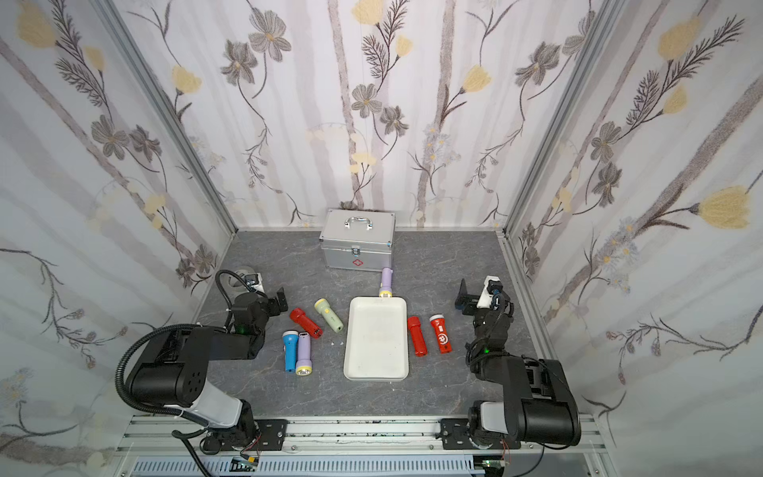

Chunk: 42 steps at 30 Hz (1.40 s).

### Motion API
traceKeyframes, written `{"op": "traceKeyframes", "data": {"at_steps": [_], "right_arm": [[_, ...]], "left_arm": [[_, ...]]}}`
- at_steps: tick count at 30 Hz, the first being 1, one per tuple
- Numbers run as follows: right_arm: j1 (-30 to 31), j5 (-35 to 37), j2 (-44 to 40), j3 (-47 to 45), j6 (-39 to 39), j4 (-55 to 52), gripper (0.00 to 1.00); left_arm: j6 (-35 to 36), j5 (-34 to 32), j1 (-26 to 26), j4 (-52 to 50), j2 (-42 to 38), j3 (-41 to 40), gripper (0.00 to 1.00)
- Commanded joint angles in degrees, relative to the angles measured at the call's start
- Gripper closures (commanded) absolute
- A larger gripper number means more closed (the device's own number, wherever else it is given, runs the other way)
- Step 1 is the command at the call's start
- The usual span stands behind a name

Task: Put the flashlights into the storage boxes
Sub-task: Pick up the flashlight from the center of the board.

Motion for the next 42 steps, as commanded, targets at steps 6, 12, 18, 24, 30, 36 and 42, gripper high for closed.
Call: {"op": "traceKeyframes", "data": {"at_steps": [6,12,18,24,30,36,42], "right_arm": [[0.04,-0.77,0.14,0.29,-0.10,1.32,0.00],[0.04,-0.77,0.14,0.29,-0.16,1.28,0.00],[0.04,-0.77,0.14,0.29,-0.17,1.33,0.00],[0.04,-0.77,0.16,0.26,-0.10,1.31,0.00],[0.04,-0.80,0.14,0.29,-0.09,1.29,0.00],[0.04,-0.78,0.14,0.29,-0.12,1.28,0.00],[0.71,2.54,-4.00,-1.99,0.14,1.88,0.00]], "left_arm": [[-0.69,0.50,0.16,0.37,-0.04,0.38,0.00],[-0.78,0.67,0.25,0.40,-0.12,0.37,0.00],[-0.85,0.85,0.38,0.33,-0.15,0.41,0.00],[-1.03,1.37,0.65,0.39,-0.15,0.40,0.00],[-1.04,1.55,0.68,0.35,-0.11,0.40,0.00],[-1.02,1.55,0.68,0.37,-0.13,0.40,0.00],[-1.06,-0.78,0.16,-1.89,-1.44,1.10,0.00]]}}
